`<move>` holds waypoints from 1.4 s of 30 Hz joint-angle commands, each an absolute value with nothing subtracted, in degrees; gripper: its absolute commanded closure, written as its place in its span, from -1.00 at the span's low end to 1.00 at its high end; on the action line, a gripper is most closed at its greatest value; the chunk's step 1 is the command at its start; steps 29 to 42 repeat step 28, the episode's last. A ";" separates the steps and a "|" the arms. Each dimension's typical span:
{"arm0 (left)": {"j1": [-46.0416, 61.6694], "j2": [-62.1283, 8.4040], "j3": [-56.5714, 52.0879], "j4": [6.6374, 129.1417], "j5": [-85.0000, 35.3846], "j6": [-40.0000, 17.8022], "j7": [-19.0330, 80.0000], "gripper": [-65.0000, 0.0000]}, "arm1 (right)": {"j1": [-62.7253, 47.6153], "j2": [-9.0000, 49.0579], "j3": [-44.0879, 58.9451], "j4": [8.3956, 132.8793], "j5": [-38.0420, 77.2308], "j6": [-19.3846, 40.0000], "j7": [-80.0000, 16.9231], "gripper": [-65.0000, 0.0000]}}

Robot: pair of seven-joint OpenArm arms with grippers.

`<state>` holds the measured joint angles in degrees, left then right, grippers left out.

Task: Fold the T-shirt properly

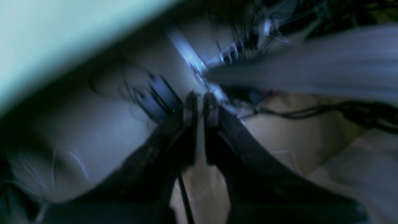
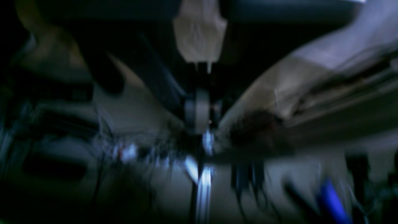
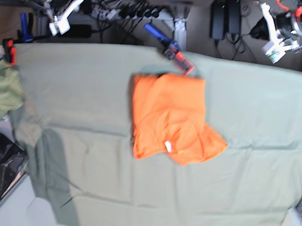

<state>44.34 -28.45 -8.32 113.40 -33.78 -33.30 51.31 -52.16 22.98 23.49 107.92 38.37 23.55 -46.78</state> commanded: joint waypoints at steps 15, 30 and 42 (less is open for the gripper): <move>23.03 -24.36 12.23 54.65 -24.43 -24.43 43.83 0.86 | -46.24 23.79 23.83 77.28 30.30 29.12 -46.11 1.00; 1.93 -13.54 14.13 25.96 -22.87 -22.46 37.67 0.86 | -23.29 23.94 15.99 48.40 28.91 28.71 -45.01 1.00; 1.93 -13.54 14.13 25.96 -22.87 -22.46 37.67 0.86 | -23.29 23.94 15.99 48.40 28.91 28.71 -45.01 1.00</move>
